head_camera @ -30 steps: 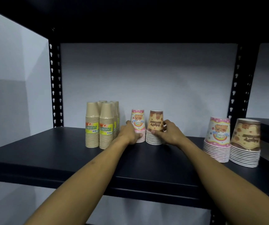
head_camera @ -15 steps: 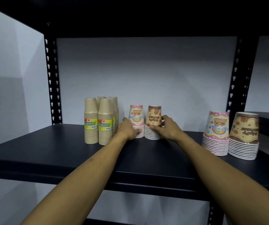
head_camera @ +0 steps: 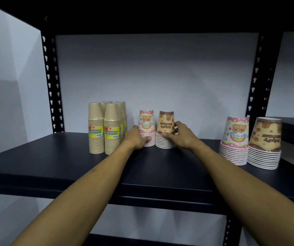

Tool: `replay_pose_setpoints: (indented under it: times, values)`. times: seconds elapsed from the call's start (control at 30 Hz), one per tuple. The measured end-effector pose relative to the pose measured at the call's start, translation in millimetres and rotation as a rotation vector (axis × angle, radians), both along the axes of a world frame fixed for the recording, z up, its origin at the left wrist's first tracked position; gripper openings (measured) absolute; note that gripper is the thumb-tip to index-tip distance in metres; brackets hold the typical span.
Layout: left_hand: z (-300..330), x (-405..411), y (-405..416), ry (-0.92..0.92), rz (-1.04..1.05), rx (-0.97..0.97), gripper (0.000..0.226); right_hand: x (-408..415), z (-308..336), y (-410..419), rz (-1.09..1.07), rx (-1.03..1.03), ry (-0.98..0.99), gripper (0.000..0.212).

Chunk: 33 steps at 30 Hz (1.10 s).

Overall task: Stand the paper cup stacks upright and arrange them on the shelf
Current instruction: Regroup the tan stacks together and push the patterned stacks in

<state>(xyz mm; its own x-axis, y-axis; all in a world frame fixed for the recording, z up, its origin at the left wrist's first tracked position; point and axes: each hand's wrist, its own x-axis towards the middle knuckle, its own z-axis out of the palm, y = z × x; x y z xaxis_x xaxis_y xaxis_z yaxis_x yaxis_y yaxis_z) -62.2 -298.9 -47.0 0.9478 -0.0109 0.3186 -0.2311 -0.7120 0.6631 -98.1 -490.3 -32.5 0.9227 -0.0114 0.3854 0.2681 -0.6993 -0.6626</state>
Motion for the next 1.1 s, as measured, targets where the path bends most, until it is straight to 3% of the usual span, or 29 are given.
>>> replay_pose_setpoints:
  times: [0.53,0.73,0.83,0.97,1.1]
  values:
    - [-0.3,-0.7,2.8,0.049,-0.028,-0.01,0.069,3.8,-2.9,0.8,-0.013,-0.036,0.016,0.064]
    - [1.6,-8.3,1.3,0.111,-0.03,-0.074,0.094,1.8,-3.9,-1.7,-0.004,-0.009,0.081,0.072]
    - [2.1,-16.0,-2.7,0.146,0.014,0.007,0.101,-0.7,-4.7,-8.7,-0.055,-0.095,0.174,0.078]
    - [-1.9,-29.0,-3.0,0.172,0.029,0.233,0.107,-11.4,-7.9,-19.5,-0.078,-0.402,0.358,0.082]
    - [-9.4,-59.5,-7.4,0.158,-0.056,0.431,0.072,-38.5,-17.0,-23.4,-0.056,-0.546,0.302,0.065]
